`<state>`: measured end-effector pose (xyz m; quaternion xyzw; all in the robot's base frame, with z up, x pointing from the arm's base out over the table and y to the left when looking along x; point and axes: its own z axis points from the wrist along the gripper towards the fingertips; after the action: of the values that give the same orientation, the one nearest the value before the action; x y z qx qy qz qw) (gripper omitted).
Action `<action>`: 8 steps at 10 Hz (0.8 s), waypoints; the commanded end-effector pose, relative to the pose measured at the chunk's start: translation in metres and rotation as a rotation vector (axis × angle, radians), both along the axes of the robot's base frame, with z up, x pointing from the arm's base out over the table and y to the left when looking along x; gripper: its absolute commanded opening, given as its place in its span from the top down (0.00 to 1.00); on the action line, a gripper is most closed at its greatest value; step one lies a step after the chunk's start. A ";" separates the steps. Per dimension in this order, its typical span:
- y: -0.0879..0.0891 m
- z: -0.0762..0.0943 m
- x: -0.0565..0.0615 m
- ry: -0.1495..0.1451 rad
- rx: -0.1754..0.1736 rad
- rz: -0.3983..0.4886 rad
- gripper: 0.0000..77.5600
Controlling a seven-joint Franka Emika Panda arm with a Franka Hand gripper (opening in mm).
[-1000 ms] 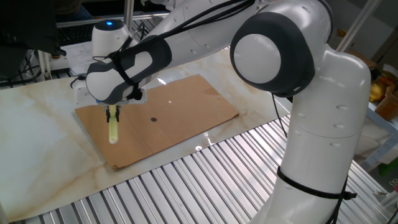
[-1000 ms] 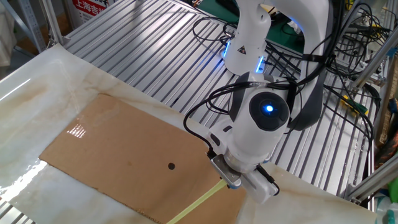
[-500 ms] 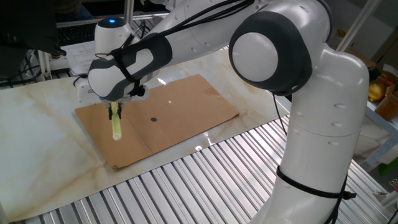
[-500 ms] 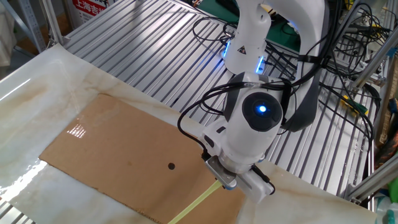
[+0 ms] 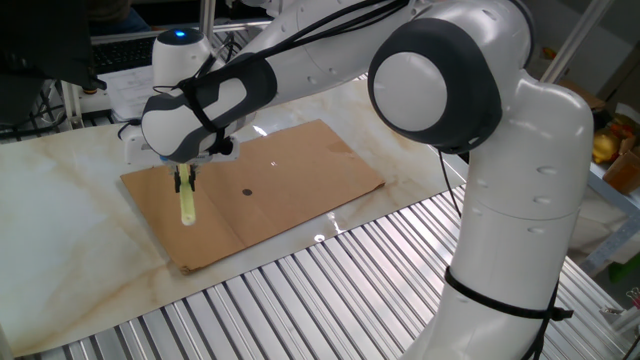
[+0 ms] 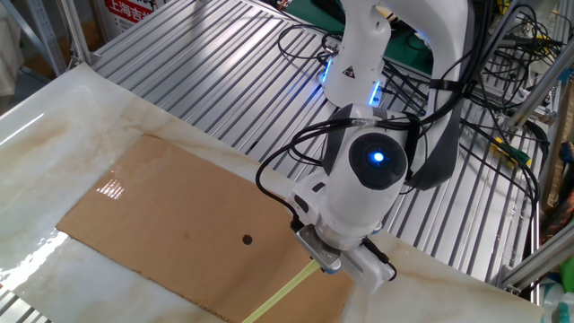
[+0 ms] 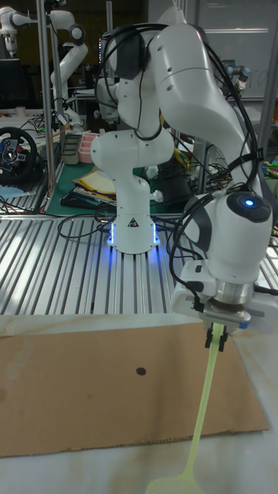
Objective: Swat with a flyswatter
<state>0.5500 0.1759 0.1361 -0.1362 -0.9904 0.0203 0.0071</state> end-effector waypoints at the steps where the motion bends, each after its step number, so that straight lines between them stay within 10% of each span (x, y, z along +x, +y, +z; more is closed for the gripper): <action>1: 0.000 0.001 0.002 -0.012 -0.004 -0.094 0.99; 8: -0.015 0.005 -0.010 0.004 0.000 -0.121 0.99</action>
<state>0.5500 0.1759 0.1361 -0.1362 -0.9904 0.0203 0.0071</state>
